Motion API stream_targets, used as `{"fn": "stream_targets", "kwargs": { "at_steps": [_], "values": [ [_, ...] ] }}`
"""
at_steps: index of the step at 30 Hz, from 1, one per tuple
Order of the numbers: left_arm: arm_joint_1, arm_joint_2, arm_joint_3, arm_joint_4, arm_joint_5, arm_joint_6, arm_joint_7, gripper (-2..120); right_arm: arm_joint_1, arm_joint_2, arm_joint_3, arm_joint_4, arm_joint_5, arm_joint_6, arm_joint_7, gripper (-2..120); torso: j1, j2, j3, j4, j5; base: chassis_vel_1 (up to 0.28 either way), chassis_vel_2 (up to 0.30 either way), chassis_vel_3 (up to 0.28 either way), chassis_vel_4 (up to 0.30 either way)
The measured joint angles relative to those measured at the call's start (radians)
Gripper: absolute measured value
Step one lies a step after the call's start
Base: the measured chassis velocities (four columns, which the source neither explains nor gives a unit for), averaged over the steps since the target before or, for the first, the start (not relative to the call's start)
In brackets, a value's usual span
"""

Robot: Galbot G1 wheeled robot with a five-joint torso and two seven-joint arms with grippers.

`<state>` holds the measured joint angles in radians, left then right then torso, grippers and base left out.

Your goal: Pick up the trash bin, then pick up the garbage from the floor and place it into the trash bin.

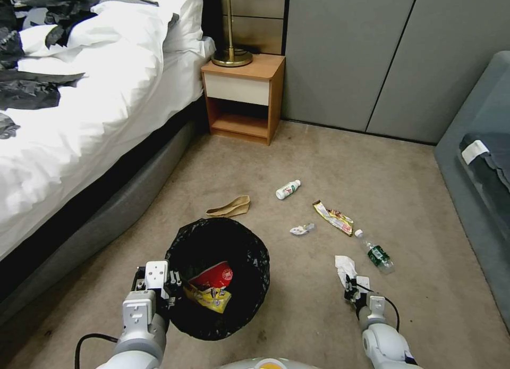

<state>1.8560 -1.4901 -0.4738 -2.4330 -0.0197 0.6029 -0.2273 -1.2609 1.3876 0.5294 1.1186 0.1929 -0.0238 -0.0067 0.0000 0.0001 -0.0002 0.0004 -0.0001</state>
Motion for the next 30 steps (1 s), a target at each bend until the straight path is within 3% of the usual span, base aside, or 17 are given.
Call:
{"fn": "stream_targets", "kwargs": {
  "at_steps": [7, 14, 17, 19, 20, 21, 23, 27, 30],
  "values": [
    [-0.001, 0.000, 0.000, -0.002, 0.001, -0.001, 0.000, 1, -0.014, 0.002, 0.000, 0.024, -0.003, 0.018, 0.006, 0, 0.000, 0.000, 0.000, -0.0005, 0.0006, 0.000, 0.000, 0.000, 0.000],
    [-0.007, 0.000, 0.006, 0.005, 0.001, -0.001, 0.001, 1, -0.084, 0.003, -0.014, 0.202, -0.007, 0.030, 0.011, 0, 0.000, 0.000, 0.000, -0.0005, 0.0000, 0.000, 0.000, 0.000, 0.000],
    [-0.009, 0.002, 0.008, 0.012, 0.001, -0.002, 0.001, 1, -0.150, 0.006, -0.029, 0.367, 0.002, 0.084, -0.008, 0, 0.000, 0.000, 0.000, -0.0007, -0.0002, 0.000, 0.000, 0.000, 0.000],
    [-0.011, 0.003, 0.010, 0.016, 0.000, -0.002, 0.002, 1, -0.202, 0.011, -0.042, 0.542, 0.009, 0.180, -0.087, 0, 0.000, 0.000, 0.000, -0.0006, 0.0000, 0.000, 0.000, 0.000, 0.000],
    [-0.011, 0.004, 0.014, 0.018, 0.000, -0.002, 0.002, 1, -0.238, 0.013, -0.054, 0.680, 0.011, 0.271, -0.194, 0, 0.000, 0.000, 0.000, -0.0003, -0.0003, 0.000, 0.000, 0.000, 0.000],
    [-0.011, 0.004, 0.014, 0.018, 0.000, -0.002, 0.002, 1, -0.238, 0.013, -0.054, 0.680, 0.011, 0.271, -0.194, 0, 0.000, 0.000, 0.000, -0.0003, -0.0003, 0.000, 0.000, 0.000, 0.000],
    [-0.011, 0.007, 0.021, 0.022, 0.000, -0.002, 0.002, 1, -0.271, 0.001, -0.095, 0.861, 0.013, 0.398, -0.389, 0, 0.000, 0.000, 0.000, -0.0004, -0.0004, 0.000, 0.000, 0.000, 0.000],
    [-0.010, 0.009, 0.033, 0.026, 0.001, -0.002, 0.002, 1, -0.286, -0.031, -0.167, 0.989, 0.026, 0.420, -0.540, 0, 0.000, 0.000, 0.000, -0.0004, -0.0003, 0.000, 0.000, 0.000, 0.000],
    [-0.010, 0.009, 0.042, 0.027, 0.003, -0.002, 0.003, 1, -0.279, -0.062, -0.217, 0.985, 0.008, 0.411, -0.598, 0, 0.000, 0.000, 0.000, -0.0006, -0.0001, 0.000, 0.000, 0.000, 0.000]
  ]
}}
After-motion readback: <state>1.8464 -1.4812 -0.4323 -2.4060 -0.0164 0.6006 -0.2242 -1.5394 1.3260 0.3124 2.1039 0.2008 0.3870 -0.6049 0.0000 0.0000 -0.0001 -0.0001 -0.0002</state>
